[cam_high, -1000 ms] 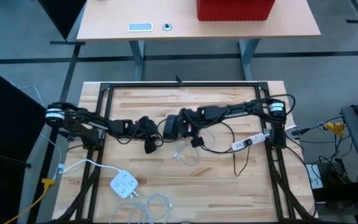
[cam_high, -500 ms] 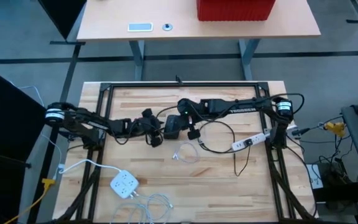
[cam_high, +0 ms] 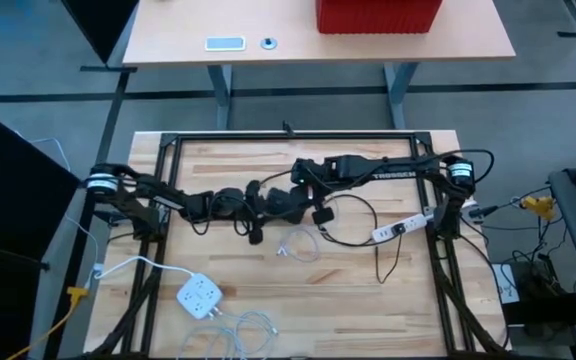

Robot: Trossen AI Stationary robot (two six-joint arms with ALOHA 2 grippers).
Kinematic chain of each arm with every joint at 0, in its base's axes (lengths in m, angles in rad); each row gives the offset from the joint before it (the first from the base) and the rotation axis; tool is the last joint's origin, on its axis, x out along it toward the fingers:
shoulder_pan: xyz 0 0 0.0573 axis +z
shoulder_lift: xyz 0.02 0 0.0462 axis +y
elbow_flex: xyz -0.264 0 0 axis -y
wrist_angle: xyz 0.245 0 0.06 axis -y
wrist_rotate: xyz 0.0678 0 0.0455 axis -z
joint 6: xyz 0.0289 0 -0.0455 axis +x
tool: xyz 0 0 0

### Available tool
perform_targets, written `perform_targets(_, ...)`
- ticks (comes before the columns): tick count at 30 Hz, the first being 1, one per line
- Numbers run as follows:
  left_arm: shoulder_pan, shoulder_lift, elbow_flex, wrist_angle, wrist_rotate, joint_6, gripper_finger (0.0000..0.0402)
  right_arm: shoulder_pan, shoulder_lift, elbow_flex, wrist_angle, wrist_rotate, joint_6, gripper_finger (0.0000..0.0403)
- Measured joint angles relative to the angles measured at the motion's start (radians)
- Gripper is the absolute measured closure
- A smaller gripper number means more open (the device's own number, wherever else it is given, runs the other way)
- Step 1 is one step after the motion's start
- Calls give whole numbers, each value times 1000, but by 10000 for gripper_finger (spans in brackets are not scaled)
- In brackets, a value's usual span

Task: Insert USB
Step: Insert the purple charger cable into the black outlet extension

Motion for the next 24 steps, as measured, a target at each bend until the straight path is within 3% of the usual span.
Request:
perform_targets(5,0,-137,26,-382,-164,-63,296,0,-3,0,-51,-1,-39,403)
perform_targets(9,-4,-206,30,-593,-144,-182,296,3,-1,0,-55,5,-107,403)
perform_targets(12,-7,-211,7,-589,-111,-212,296,19,0,0,-62,60,-170,403)
perform_targets(17,7,-115,12,-486,-119,-188,296,82,5,0,-76,231,-258,403)
perform_targets(20,24,-27,18,-336,-120,-139,296,129,11,0,-103,349,-308,403)
perform_targets(24,47,58,58,-280,-121,-13,297,177,14,0,-129,408,-383,403)
